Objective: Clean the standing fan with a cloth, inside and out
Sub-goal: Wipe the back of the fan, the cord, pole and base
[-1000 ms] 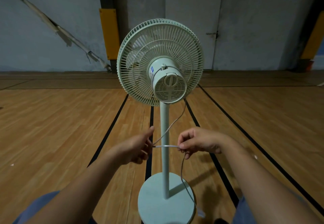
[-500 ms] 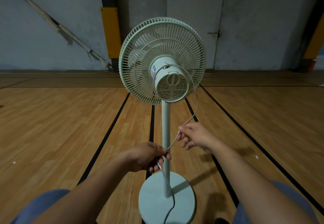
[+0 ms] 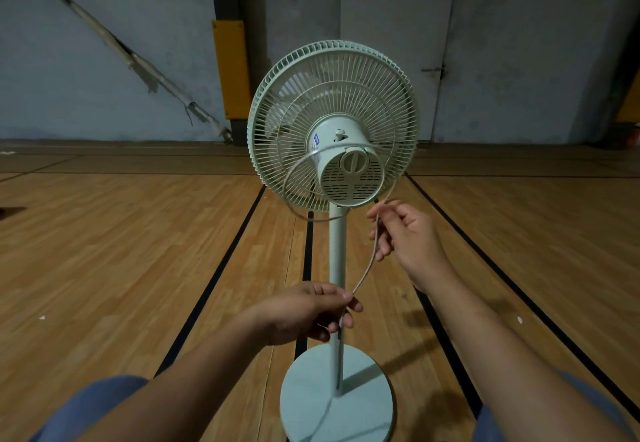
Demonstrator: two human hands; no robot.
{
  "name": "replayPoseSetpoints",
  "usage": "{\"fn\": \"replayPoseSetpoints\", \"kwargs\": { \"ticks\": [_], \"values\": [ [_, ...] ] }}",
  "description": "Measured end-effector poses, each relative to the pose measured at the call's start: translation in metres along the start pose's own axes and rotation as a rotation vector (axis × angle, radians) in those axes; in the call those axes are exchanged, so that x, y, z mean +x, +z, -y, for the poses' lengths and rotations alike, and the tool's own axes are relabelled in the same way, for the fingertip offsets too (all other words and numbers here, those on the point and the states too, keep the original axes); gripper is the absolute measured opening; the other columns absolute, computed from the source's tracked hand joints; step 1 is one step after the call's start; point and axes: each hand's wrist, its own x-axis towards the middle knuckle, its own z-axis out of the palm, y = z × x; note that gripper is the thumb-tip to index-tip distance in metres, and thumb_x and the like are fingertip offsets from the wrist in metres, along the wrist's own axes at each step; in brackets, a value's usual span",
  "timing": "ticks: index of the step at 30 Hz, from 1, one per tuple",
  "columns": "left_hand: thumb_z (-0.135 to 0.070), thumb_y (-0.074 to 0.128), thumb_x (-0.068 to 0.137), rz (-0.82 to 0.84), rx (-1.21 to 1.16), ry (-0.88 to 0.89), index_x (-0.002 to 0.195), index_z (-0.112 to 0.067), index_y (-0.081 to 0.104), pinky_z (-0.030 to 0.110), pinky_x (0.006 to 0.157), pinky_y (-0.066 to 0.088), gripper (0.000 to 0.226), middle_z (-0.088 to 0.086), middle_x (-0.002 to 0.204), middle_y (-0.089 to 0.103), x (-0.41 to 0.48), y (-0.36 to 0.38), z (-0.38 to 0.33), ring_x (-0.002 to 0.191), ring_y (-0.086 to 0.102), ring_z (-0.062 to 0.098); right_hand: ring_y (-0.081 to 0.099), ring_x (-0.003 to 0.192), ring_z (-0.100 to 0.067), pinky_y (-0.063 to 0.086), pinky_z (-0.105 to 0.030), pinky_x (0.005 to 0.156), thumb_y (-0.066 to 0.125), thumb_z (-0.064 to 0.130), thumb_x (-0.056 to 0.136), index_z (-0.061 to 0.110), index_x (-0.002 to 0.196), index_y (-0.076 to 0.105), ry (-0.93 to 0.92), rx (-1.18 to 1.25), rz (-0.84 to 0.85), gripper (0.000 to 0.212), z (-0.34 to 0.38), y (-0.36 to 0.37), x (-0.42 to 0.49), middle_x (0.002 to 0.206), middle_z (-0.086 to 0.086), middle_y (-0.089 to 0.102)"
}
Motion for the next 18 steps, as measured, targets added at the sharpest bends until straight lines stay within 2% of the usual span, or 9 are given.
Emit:
{"fn": "replayPoseSetpoints", "kwargs": {
  "ticks": [3,6,8,11,14,16,18],
  "values": [
    [-0.026,0.057,0.114,0.037,0.069,-0.031,0.124,-0.011,0.075,0.022,0.067,0.050,0.025,0.006,0.100,0.074,0.002,-0.001,0.003,0.074,0.061,0.010,0.051,0.046,-0.015,0.051,-0.029,0.047,0.053,0.015,0.111,0.010,0.100,0.074,0.018,-0.085,0.165,0.024,0.001,0.003,-0.001,0.073,-0.006,0.068],
    [-0.022,0.056,0.114,0.101,0.126,-0.139,0.134,-0.008,0.070,0.024,0.071,0.054,0.028,0.015,0.118,0.077,0.001,-0.008,0.007,0.081,0.068,0.012,0.053,0.053,-0.015,0.051,-0.028,0.050,0.055,0.012,0.109,0.017,0.102,0.076,0.078,-0.122,0.271,0.023,-0.002,-0.001,-0.008,0.083,-0.013,0.073],
    [-0.023,0.048,0.117,0.039,0.094,-0.239,0.139,-0.006,0.065,0.026,0.071,0.057,0.033,0.017,0.126,0.078,0.000,-0.013,0.008,0.086,0.073,0.016,0.058,0.058,-0.015,0.052,-0.028,0.052,0.057,0.011,0.108,0.025,0.098,0.077,0.116,-0.138,0.294,0.026,-0.002,-0.007,-0.012,0.091,-0.012,0.076],
    [-0.031,0.034,0.120,-0.177,-0.198,-0.267,0.134,0.003,0.062,0.032,0.069,0.062,0.047,0.021,0.115,0.080,0.000,-0.022,0.006,0.085,0.077,0.025,0.064,0.065,-0.017,0.057,-0.029,0.061,0.061,0.014,0.105,0.024,0.093,0.077,0.237,-0.129,0.428,0.023,-0.001,-0.018,-0.019,0.095,-0.014,0.077],
    [-0.052,0.030,0.116,-0.216,-0.577,-0.146,0.124,0.007,0.066,0.034,0.066,0.066,0.070,0.025,0.110,0.076,-0.004,-0.033,0.001,0.080,0.078,0.028,0.072,0.080,-0.023,0.062,-0.032,0.073,0.067,0.020,0.100,0.019,0.100,0.078,0.480,-0.169,0.753,0.011,-0.003,-0.026,-0.033,0.102,-0.018,0.077],
    [-0.062,0.038,0.111,-0.147,-0.625,-0.099,0.118,0.006,0.075,0.029,0.062,0.065,0.077,0.021,0.108,0.077,-0.010,-0.037,-0.001,0.072,0.074,0.023,0.074,0.090,-0.027,0.063,-0.033,0.079,0.069,0.019,0.100,0.014,0.110,0.077,0.619,-0.248,0.941,0.014,-0.009,-0.025,-0.045,0.109,-0.019,0.077],
    [-0.058,0.052,0.108,-0.102,-0.531,-0.097,0.114,0.000,0.081,0.022,0.050,0.057,0.065,0.010,0.093,0.075,-0.014,-0.039,-0.003,0.057,0.065,0.013,0.075,0.098,-0.030,0.064,-0.034,0.086,0.067,0.013,0.102,0.006,0.117,0.074,0.704,-0.329,1.006,0.018,-0.017,-0.020,-0.055,0.115,-0.021,0.076]
  ]
}}
